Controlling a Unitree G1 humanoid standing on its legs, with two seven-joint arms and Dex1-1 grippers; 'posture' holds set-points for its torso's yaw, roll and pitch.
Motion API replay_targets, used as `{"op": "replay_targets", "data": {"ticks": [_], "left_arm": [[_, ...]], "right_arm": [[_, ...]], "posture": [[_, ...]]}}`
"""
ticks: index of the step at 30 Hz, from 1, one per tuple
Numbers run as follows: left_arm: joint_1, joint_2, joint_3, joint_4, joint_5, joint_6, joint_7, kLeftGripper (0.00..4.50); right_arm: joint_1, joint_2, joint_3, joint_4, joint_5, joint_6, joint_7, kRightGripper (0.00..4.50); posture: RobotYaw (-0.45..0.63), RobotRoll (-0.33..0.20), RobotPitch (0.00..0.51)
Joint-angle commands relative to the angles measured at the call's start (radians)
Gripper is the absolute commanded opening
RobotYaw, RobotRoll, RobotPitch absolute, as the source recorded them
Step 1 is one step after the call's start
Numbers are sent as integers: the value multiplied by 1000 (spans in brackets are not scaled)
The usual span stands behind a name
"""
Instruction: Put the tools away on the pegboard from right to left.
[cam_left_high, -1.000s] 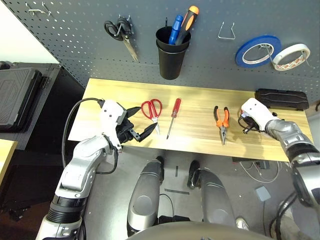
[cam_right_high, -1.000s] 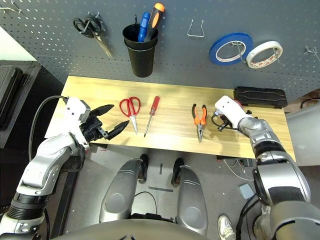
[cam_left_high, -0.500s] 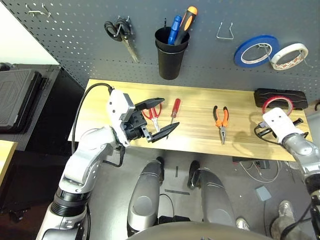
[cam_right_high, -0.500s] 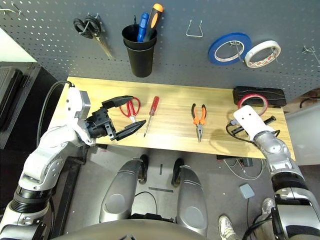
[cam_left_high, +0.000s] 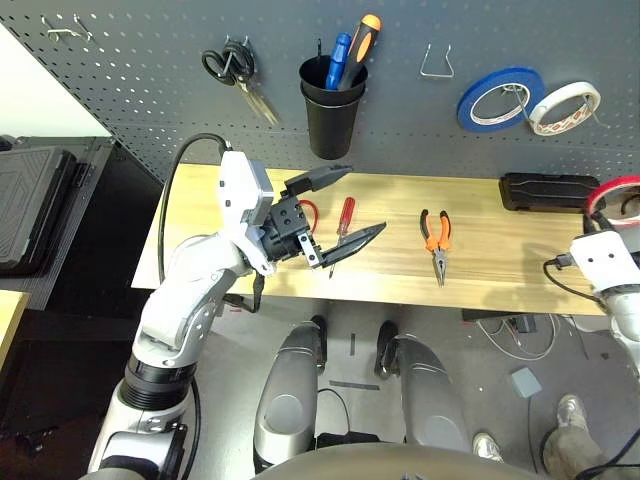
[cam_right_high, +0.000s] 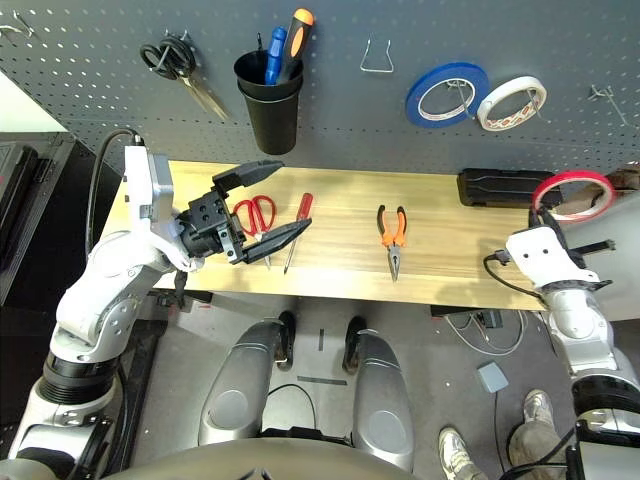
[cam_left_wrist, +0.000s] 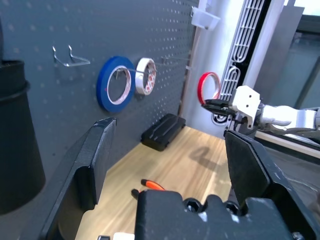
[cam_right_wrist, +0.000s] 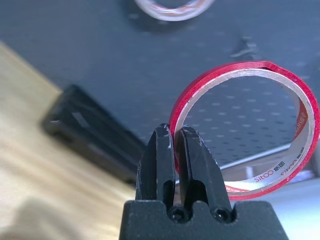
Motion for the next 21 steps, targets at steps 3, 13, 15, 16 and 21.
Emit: {"op": "replay_targets", "data": {"ticks": [3,13,15,16,21], "left_arm": [[-35,-8,-2,-25,-45,25,7,4500],[-58,-2,-5,-14,-42,40,8,4500],[-59,1,-3,-15,-38,43,10,4500],[-59,2,-3,-17,-37,45,12,4500],[-59,15,5,-30,-38,59,26,4500]], "right_arm": [[-114,-54,-15,170,10,-27,-11,17],[-446,-67,62,383,-5,125,165,17],[-513,-57,82,409,-12,172,186,17],[-540,-52,91,420,-15,189,192,17],[-643,-23,121,463,-19,283,199,17]], "posture": [[167,0,230],[174,0,240],[182,0,241],[182,0,241],[203,0,243]]}}
